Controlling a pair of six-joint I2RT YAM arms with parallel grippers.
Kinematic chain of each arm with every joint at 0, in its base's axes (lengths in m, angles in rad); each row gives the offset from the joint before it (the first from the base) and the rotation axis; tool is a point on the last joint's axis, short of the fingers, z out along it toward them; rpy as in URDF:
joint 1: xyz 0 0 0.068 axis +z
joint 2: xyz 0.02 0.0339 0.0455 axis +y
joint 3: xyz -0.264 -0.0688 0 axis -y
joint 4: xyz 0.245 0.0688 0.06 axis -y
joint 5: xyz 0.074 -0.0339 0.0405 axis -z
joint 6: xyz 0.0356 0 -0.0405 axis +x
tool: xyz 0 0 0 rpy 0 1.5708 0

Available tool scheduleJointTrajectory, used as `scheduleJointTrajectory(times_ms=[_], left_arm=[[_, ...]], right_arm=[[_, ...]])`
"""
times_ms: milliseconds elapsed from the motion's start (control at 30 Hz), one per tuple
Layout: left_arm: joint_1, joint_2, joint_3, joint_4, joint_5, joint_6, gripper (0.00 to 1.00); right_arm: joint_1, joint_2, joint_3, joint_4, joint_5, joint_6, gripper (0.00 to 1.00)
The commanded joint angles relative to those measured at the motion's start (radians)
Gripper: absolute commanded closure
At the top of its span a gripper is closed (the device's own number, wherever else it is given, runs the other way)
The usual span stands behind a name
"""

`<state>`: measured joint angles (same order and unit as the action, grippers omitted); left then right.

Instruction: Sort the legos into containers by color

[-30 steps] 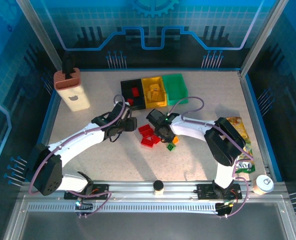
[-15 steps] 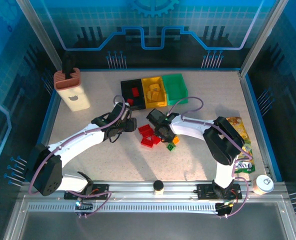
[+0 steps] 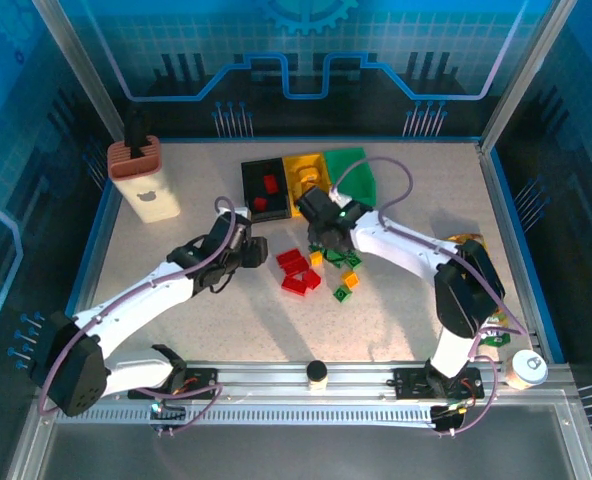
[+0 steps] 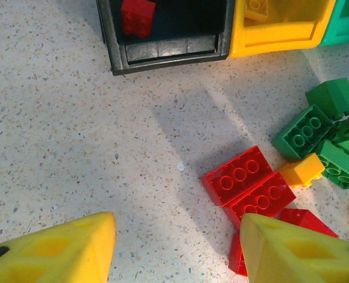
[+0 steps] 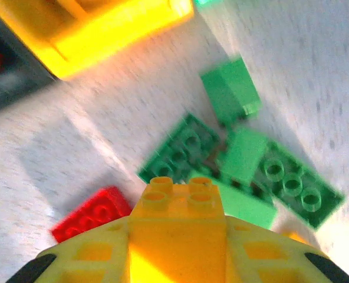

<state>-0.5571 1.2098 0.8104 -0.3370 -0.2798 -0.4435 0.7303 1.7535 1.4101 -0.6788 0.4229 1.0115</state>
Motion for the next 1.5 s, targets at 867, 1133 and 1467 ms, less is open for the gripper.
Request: scheduleJointTrajectory(times_ms=[867, 1133, 1467], left_arm=[[-0.013, -0.258, -0.210, 0.025, 0.052, -0.044, 0.41], [-0.014, -0.207, -0.216, 0.059, 0.076, -0.047, 0.41], [-0.014, -0.220, -0.236, 0.037, 0.076, -0.063, 0.41]], right_arm=[[-0.143, 0.301, 0.535, -0.043, -0.127, -0.471, 0.24], [-0.093, 0.112, 0.177, 0.027, -0.279, -0.554, 0.40], [-0.035, 0.130, 0.027, 0.006, -0.321, -0.629, 0.45]])
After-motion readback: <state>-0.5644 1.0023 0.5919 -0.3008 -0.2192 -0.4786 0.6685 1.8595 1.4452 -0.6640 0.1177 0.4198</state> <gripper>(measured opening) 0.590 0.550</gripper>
